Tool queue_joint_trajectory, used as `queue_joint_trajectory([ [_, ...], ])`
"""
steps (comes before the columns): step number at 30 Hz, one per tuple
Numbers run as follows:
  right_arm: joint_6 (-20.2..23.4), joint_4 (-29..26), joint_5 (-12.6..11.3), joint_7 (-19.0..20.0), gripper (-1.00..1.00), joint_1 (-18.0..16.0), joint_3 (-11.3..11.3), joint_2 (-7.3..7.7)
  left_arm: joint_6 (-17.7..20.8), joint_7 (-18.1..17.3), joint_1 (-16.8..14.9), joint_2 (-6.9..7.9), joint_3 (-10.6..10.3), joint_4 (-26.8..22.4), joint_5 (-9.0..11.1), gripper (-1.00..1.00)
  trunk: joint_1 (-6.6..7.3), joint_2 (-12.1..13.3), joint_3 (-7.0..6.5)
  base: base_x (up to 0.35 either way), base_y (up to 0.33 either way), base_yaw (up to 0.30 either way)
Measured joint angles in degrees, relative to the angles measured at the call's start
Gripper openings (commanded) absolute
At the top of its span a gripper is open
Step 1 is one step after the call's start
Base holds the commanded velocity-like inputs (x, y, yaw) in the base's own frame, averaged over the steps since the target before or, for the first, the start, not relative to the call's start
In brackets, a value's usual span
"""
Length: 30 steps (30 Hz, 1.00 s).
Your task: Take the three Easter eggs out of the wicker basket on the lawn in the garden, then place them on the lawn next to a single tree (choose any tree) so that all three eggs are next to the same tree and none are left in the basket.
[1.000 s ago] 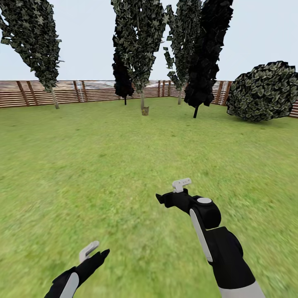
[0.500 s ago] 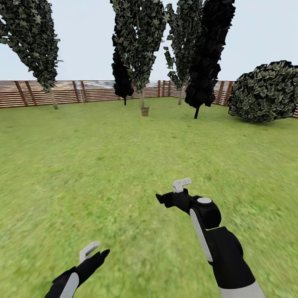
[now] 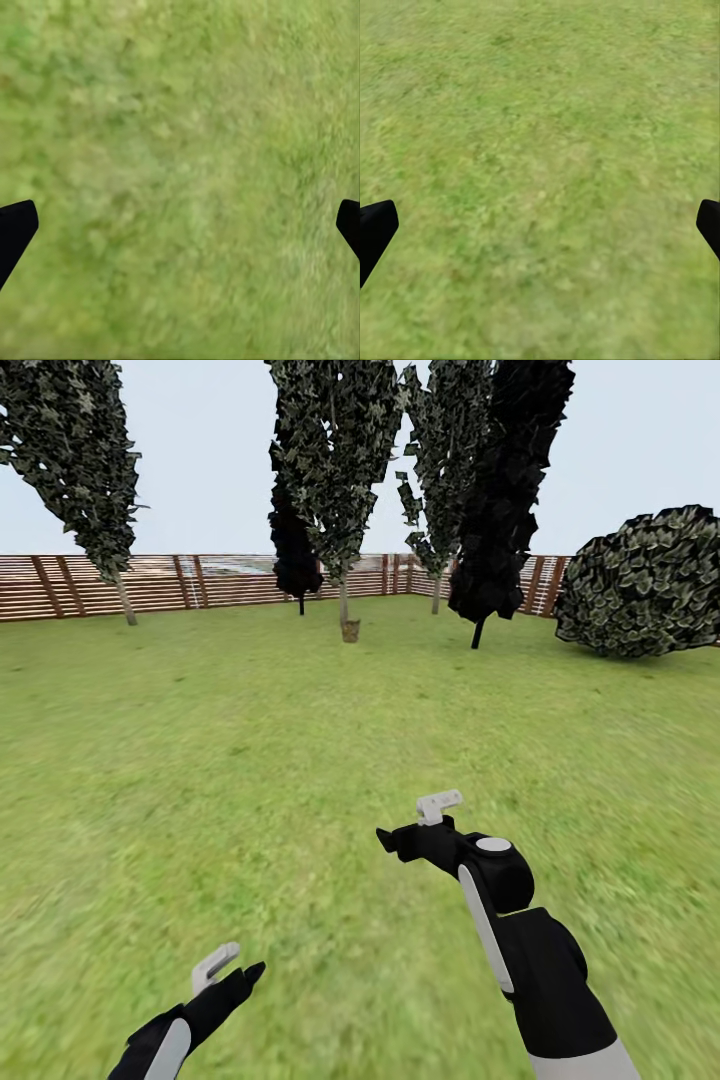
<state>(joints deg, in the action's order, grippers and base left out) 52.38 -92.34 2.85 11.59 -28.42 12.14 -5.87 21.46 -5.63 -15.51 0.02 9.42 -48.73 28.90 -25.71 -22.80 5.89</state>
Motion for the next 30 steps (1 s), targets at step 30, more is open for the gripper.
queue_joint_trajectory([
  [30, 0.0, 0.0, 0.0, 0.0, 1.00, 0.0, 0.0, 0.00, 0.0, 0.1, 0.0, 0.00, 0.0, 0.0, 0.0, 1.00, 0.00, 0.0, 0.00, 0.334, 0.000, 0.000],
])
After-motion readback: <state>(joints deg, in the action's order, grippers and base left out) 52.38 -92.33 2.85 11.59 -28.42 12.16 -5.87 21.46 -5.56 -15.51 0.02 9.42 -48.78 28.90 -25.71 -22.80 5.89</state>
